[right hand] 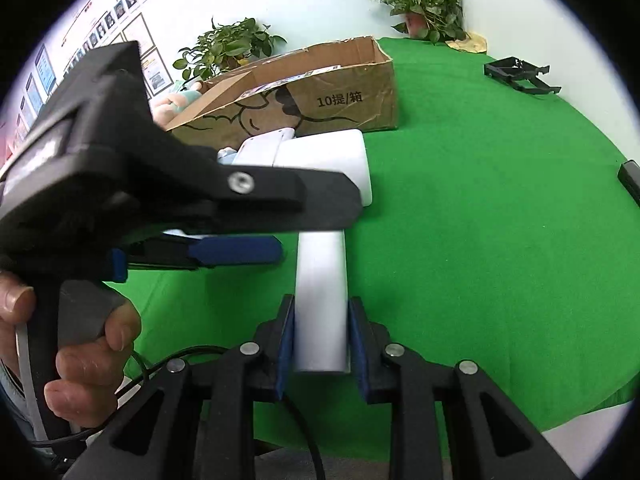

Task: Organize objects
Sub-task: 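Grasp the white hair dryer by its handle with the left gripper, then lift the hair dryer with the left gripper over the open box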

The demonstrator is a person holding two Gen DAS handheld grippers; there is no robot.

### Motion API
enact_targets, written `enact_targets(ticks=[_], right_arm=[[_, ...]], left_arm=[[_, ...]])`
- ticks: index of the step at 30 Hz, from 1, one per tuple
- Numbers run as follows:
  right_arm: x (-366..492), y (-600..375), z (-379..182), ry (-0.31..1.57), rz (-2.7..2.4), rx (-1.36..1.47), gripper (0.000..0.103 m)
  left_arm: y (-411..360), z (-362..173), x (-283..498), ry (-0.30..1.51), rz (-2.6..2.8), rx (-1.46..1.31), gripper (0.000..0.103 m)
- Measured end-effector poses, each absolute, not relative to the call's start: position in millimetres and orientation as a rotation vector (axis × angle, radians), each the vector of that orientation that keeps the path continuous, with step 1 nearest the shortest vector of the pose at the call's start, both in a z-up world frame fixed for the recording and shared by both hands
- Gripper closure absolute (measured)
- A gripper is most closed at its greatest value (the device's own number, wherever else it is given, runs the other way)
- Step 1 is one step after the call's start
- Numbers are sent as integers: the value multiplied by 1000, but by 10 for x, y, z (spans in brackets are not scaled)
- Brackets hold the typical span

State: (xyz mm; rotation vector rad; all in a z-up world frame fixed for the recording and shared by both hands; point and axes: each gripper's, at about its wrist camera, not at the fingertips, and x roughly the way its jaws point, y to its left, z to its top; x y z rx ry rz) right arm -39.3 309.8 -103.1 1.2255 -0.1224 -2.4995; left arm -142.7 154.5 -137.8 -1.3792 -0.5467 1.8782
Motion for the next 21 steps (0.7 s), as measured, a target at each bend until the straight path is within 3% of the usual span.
enact_targets(ticks=[10, 15, 21], right_arm=[[-361, 2960, -1010, -75, -2492, 1247, 79], [-389, 2944, -996, -53, -2502, 1260, 79], [-390, 2878, -971, 6, -2521, 1260, 79]], left_arm=[[1547, -1443, -1439, -522, 1897, -1393, 41], [1500, -1468, -1494, -508, 1929, -1442, 67], [1475, -1476, -1551, -524, 1931, -1482, 70]])
